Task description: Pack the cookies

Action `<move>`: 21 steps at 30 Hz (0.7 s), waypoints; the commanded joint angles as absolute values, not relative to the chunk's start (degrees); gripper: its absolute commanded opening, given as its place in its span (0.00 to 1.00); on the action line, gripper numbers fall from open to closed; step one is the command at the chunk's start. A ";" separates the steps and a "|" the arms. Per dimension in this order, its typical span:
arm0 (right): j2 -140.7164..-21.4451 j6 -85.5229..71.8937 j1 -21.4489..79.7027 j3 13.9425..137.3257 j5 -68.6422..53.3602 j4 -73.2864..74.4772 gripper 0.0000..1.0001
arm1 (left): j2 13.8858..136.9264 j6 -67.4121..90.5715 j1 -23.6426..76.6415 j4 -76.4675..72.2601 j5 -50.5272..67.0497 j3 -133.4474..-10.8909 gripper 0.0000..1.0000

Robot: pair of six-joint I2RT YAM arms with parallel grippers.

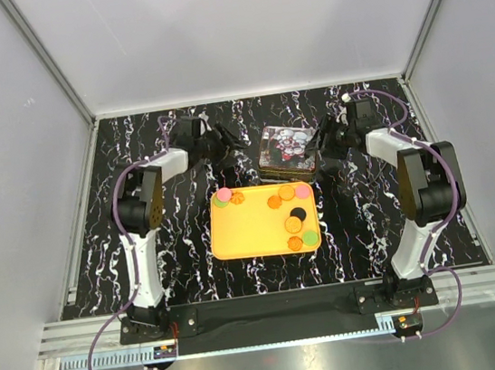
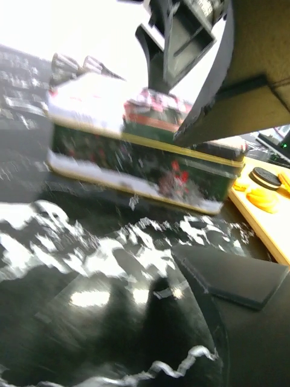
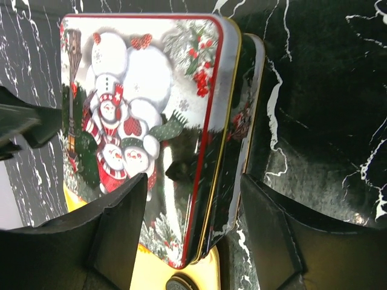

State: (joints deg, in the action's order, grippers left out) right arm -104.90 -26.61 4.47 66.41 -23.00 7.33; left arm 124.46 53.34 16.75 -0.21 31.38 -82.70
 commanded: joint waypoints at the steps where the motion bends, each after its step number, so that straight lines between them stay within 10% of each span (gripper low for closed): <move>1: -105.99 -27.68 4.22 69.08 -22.85 4.31 0.70 | 124.62 50.89 16.35 -4.12 35.40 -88.06 0.74; 21: -110.04 -28.74 4.31 71.01 -23.03 1.76 0.64 | 132.98 44.39 20.65 2.54 42.28 -101.69 0.77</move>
State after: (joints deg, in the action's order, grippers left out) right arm -109.49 -28.88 4.38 68.75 -23.24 3.62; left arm 133.08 46.89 19.62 1.80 40.14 -97.97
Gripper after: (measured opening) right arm 0.652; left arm 0.775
